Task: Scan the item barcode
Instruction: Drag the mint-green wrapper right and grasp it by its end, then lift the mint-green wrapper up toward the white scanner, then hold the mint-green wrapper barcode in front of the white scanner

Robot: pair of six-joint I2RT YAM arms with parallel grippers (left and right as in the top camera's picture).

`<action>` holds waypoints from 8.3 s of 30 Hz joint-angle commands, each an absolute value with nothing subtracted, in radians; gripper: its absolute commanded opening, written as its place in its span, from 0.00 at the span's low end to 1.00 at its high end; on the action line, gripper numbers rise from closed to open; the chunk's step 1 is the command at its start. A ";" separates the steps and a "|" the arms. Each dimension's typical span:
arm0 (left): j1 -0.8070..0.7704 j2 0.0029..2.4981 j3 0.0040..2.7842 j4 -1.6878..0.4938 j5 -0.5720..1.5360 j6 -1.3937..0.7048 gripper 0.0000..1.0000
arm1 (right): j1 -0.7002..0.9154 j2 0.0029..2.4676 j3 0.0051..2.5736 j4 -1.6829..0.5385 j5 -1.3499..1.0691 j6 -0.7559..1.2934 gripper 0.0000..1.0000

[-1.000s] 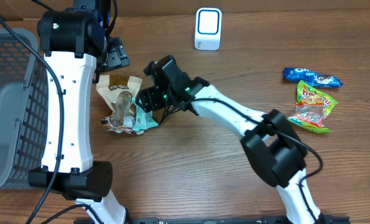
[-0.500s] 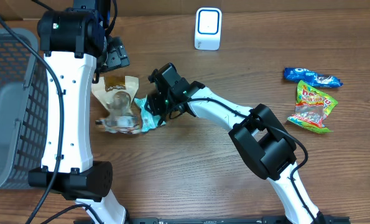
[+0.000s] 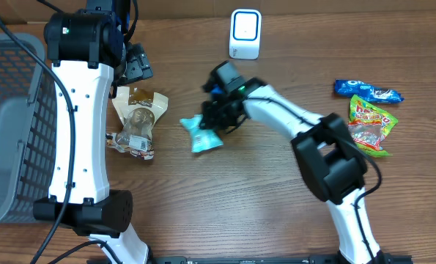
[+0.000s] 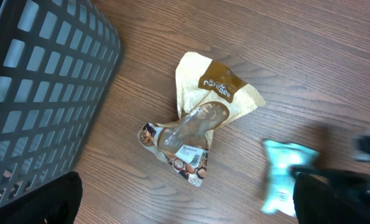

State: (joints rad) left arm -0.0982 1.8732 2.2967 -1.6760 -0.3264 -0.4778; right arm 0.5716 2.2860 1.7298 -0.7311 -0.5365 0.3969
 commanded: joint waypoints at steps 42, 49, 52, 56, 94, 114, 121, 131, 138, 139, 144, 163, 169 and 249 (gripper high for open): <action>-0.105 1.880 2.292 -1.675 -0.339 -0.498 1.00 | 0.456 2.383 1.728 -0.767 -0.814 0.105 0.17; -0.105 1.880 2.292 -1.675 -0.339 -0.498 1.00 | 0.374 2.380 1.737 -0.760 -1.137 0.110 0.04; -0.105 1.880 2.292 -1.675 -0.340 -0.498 1.00 | 0.323 2.364 1.737 -0.762 -1.200 0.110 0.04; -0.105 1.880 2.292 -1.675 -0.339 -0.498 1.00 | 0.258 2.283 1.737 -0.780 -1.161 0.133 0.04; -0.105 1.880 2.292 -1.675 -0.340 -0.498 0.99 | 0.195 1.505 1.735 -0.608 -0.393 0.445 0.04; -0.105 1.880 2.292 -1.675 -0.339 -0.498 1.00 | 0.346 1.706 1.735 -0.339 -0.162 0.167 0.04; -0.105 1.880 2.292 -1.675 -0.340 -0.498 1.00 | 0.398 1.829 1.735 -0.206 -0.084 -0.266 0.04; -0.105 1.880 2.292 -1.675 -0.340 -0.498 1.00 | 0.397 2.044 1.735 0.207 0.002 -0.535 0.04; -0.105 1.880 2.292 -1.675 -0.339 -0.498 1.00 | 0.395 2.236 1.735 0.580 0.003 -0.739 0.04; -0.105 1.880 2.292 -1.675 -0.339 -0.498 1.00 | 0.392 2.261 1.735 0.611 0.001 -0.775 0.04; -0.105 1.880 2.292 -1.675 -0.339 -0.498 1.00 | 0.369 2.364 1.735 0.707 -0.001 -0.929 0.04; -0.105 1.880 2.292 -1.675 -0.340 -0.498 1.00 | 0.318 2.420 1.735 0.798 -0.112 -0.939 0.04; -0.105 1.880 2.292 -1.675 -0.339 -0.498 1.00 | 0.327 2.438 1.735 0.799 -0.169 -0.940 0.04; -0.105 1.880 2.292 -1.675 -0.339 -0.498 1.00 | 0.346 2.481 1.733 0.723 -0.173 -0.951 0.04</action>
State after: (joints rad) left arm -0.0982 1.8732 2.2967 -1.6760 -0.3264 -0.4778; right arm 0.3412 2.4775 1.7241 0.7204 -0.1883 -0.9516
